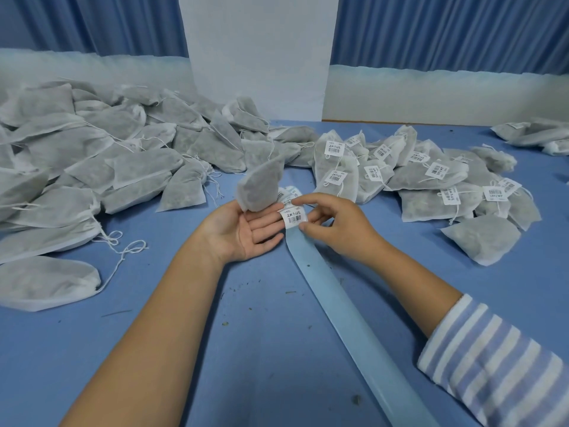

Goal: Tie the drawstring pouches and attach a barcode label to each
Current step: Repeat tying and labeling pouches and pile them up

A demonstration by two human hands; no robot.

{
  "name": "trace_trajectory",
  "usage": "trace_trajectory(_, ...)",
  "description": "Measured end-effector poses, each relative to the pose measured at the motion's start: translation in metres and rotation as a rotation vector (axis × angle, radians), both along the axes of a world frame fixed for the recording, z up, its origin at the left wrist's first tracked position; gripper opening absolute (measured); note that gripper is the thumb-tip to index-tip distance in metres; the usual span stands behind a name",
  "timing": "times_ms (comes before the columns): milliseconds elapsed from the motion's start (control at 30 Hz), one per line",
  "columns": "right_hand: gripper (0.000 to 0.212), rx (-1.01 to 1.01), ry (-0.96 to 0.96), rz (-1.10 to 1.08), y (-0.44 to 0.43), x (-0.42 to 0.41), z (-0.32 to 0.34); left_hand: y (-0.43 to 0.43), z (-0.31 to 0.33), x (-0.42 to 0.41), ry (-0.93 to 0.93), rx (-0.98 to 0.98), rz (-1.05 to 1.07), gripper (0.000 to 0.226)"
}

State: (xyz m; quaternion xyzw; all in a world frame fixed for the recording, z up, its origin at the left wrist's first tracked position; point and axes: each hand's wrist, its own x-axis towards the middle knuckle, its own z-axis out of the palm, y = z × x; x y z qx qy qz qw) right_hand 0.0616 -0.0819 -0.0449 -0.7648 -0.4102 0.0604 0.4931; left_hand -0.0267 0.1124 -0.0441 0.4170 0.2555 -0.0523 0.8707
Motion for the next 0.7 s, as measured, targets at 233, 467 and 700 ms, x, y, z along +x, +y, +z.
trace_trajectory(233,0.02,-0.006,-0.209,-0.112,0.002,-0.0042,0.0004,-0.0007,0.0016,-0.0013,0.011,0.005,-0.03,0.049)
trace_trajectory(467,0.027,-0.112,-0.52,-0.028,0.0002,-0.0051,-0.0007,-0.0025,-0.0004,-0.0006,0.003,0.072,-0.066,0.051)
trace_trajectory(700,0.021,-0.078,-0.791,-0.021,-0.0008,-0.0061,-0.0018,-0.0011,-0.0041,0.0017,-0.016,0.106,-0.094,0.05)
